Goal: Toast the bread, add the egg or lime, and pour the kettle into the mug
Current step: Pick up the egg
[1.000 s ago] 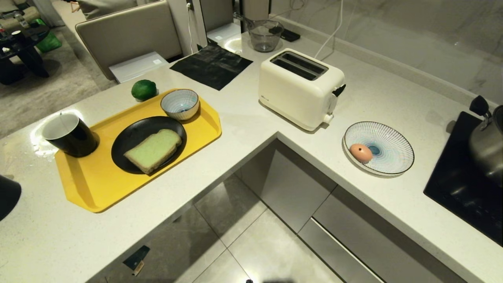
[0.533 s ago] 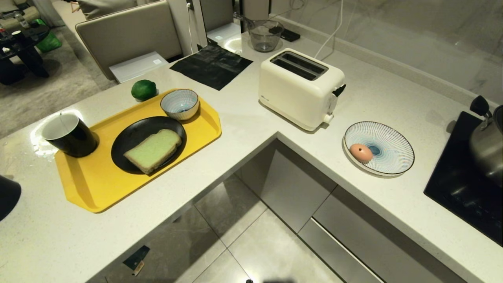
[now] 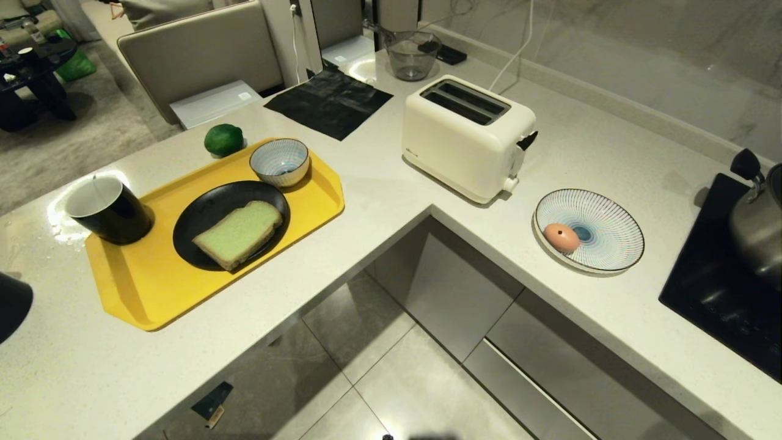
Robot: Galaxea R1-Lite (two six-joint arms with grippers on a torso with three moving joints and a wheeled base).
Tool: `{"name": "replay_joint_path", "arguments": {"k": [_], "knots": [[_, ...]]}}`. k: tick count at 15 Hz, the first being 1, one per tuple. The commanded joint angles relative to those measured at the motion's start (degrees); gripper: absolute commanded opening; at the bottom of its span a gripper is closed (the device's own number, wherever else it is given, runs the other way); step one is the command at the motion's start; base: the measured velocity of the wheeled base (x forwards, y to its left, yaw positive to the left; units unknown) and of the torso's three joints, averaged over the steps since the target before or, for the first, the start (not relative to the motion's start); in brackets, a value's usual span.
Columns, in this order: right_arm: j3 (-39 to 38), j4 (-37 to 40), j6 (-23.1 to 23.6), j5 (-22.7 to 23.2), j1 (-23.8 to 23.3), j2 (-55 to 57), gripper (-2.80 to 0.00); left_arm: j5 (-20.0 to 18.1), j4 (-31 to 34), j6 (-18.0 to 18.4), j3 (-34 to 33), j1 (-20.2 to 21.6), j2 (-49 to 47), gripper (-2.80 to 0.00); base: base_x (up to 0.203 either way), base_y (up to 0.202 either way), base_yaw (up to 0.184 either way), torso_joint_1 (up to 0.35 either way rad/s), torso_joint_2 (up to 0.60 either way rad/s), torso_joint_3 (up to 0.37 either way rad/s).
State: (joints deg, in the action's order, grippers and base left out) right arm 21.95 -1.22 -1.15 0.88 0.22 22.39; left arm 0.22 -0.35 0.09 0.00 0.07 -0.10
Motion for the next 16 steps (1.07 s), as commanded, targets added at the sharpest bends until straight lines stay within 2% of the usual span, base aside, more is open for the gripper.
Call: {"name": "replay_joint_path", "arguments": {"k": [1, 4, 5, 7, 9, 12, 14, 16], "knots": [[11.2, -0.5, -1.3, 0.0, 0.0, 17.2, -2.8, 0.0, -0.1, 0.0, 0.0, 0.0, 0.0, -2.8, 0.0, 0.0, 0.0, 0.0, 0.0, 0.0], [24.5, 0.5, -2.4, -0.3, 0.0, 28.3, -2.8, 0.0, 0.0, 0.0, 0.0, 0.0, 0.0, -2.8, 0.0, 0.0, 0.0, 0.0, 0.0, 0.0], [27.7, 3.2, -2.4, -0.4, 0.4, 30.0, -2.8, 0.0, 0.0, 0.0, 0.0, 0.0, 0.0, -2.8, 0.0, 0.0, 0.0, 0.0, 0.0, 0.0], [32.8, 13.7, -2.5, -2.1, 2.8, 31.4, -2.8, 0.0, 0.0, 0.0, 0.0, 0.0, 0.0, -2.8, 0.0, 0.0, 0.0, 0.0, 0.0, 0.0], [37.3, 24.4, -2.3, -3.3, 3.1, 32.7, -2.8, 0.0, -0.1, 0.0, 0.0, 0.0, 0.0, -2.8, 0.0, 0.0, 0.0, 0.0, 0.0, 0.0], [39.6, 26.7, -0.1, -4.3, 2.9, 35.6, -2.8, 0.0, -0.1, 0.0, 0.0, 0.0, 0.0, -2.8, 0.0, 0.0, 0.0, 0.0, 0.0, 0.0], [39.2, 26.6, 2.6, -3.1, 3.2, 36.4, -2.8, 0.0, 0.0, 0.0, 0.0, 0.0, 0.0, -2.8, 0.0, 0.0, 0.0, 0.0, 0.0, 0.0], [39.1, 26.7, -0.5, 1.3, 3.3, 37.2, -2.8, 0.0, 0.0, 0.0, 0.0, 0.0, 0.0, -2.8, 0.0, 0.0, 0.0, 0.0, 0.0, 0.0]]}}
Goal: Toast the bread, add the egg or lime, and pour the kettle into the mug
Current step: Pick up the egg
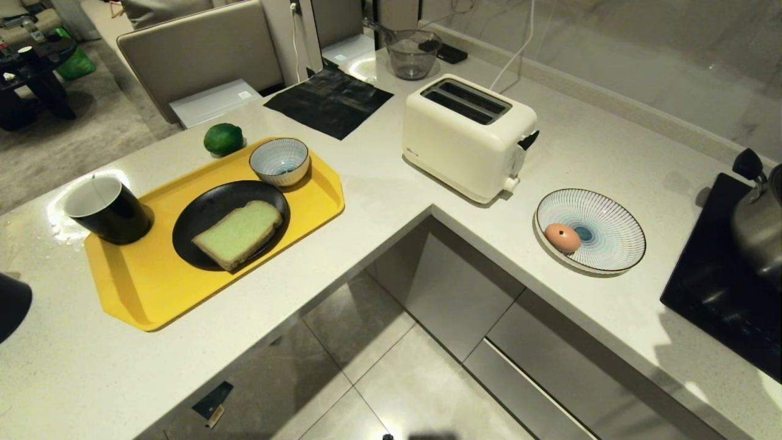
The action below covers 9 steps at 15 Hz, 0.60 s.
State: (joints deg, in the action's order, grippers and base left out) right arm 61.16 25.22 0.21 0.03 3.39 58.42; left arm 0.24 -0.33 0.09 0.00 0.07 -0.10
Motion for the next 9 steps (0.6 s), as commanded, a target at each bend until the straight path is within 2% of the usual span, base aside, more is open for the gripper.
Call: {"name": "replay_joint_path", "arguments": {"k": [1, 3, 5, 6, 8, 9], "knots": [[0.3, 0.2, -4.3, 3.1, 0.1, 2.1, -2.8, 0.0, 0.0, 0.0, 0.0, 0.0, 0.0, -2.8, 0.0, 0.0, 0.0, 0.0, 0.0, 0.0], [1.9, 0.1, -5.4, 3.4, -0.1, 4.4, -2.8, 0.0, 0.0, 0.0, 0.0, 0.0, 0.0, -2.8, 0.0, 0.0, 0.0, 0.0, 0.0, 0.0], [3.2, -0.1, -4.0, 3.3, -0.5, 6.6, -2.8, 0.0, 0.0, 0.0, 0.0, 0.0, 0.0, -2.8, 0.0, 0.0, 0.0, 0.0, 0.0, 0.0], [3.3, -0.9, -2.7, 3.3, -1.1, 7.7, 0.0, 0.0, 0.0, 0.0, 0.0, 0.0, 0.0, -2.8, 0.0, 0.0, 0.0, 0.0, 0.0, 0.0], [2.9, -2.1, 2.0, 3.3, -2.8, 9.6, 0.0, 0.0, 0.0, 0.0, 0.0, 0.0, 0.0, -2.8, 0.0, 0.0, 0.0, 0.0, 0.0, 0.0], [3.0, -4.2, 2.9, 3.4, -2.8, 10.4, 0.0, 0.0, 0.0, 0.0, 0.0, 0.0, 0.0, -2.8, 0.0, 0.0, 0.0, 0.0, 0.0, 0.0]]}}
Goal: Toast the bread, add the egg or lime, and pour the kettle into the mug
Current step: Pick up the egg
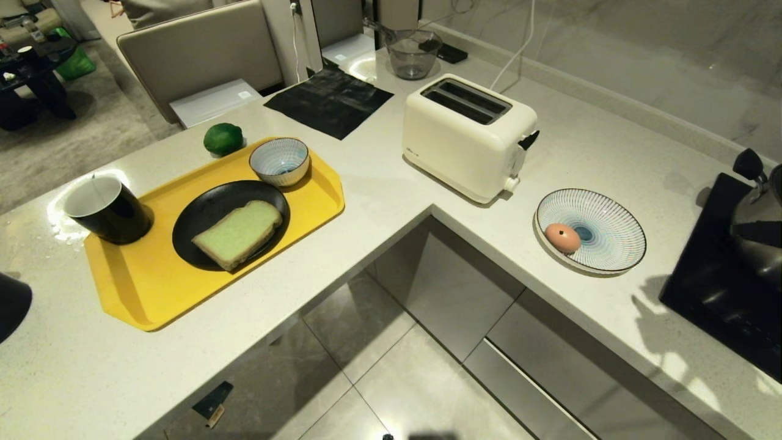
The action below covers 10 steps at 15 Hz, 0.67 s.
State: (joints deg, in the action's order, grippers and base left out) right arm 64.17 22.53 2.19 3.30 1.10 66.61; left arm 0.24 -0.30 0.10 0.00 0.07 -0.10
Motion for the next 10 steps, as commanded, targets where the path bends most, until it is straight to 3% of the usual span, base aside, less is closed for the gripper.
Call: {"name": "replay_joint_path", "arguments": {"k": [1, 4, 7, 10], "knots": [[0.0, -4.0, 0.9, 0.3, -0.6, 3.4, 0.0, 0.0, 0.0, 0.0, 0.0, 0.0, 0.0, -2.8, 0.0, 0.0, 0.0, 0.0, 0.0, 0.0], [0.1, -6.3, 2.4, 3.3, -0.7, 6.3, 0.0, 0.0, 0.0, 0.0, 0.0, 0.0, 0.0, -2.8, 0.0, 0.0, 0.0, 0.0, 0.0, 0.0], [-0.7, -7.6, 9.3, 9.8, -0.7, 8.7, 0.0, 0.0, 0.0, 0.0, 0.0, 0.0, 0.0, -2.8, 0.0, 0.0, 0.0, 0.0, 0.0, 0.0], [-1.0, -13.4, 13.4, 12.2, -0.8, 14.7, 0.0, 0.0, 0.0, 0.0, 0.0, 0.0, 0.0, -2.8, 0.0, 0.0, 0.0, 0.0, 0.0, 0.0]]}}
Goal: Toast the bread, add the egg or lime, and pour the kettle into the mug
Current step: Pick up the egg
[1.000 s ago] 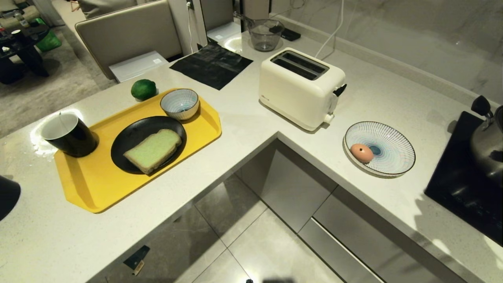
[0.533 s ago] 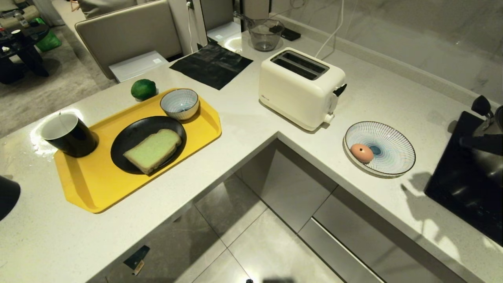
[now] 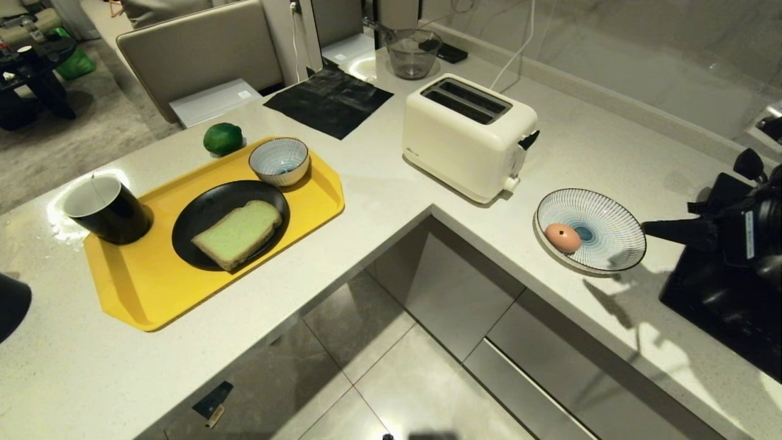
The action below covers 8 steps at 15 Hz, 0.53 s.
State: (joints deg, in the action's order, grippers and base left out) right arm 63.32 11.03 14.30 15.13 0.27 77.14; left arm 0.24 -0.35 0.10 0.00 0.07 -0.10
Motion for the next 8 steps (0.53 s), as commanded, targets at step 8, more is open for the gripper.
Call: {"name": "replay_joint_path", "arguments": {"k": [8], "knots": [[0.5, -10.5, 8.8, 0.1, -2.4, 14.3, 0.0, 0.0, -0.1, 0.0, 0.0, 0.0, 0.0, -2.8, 0.0, 0.0, 0.0, 0.0, 0.0, 0.0]]}}
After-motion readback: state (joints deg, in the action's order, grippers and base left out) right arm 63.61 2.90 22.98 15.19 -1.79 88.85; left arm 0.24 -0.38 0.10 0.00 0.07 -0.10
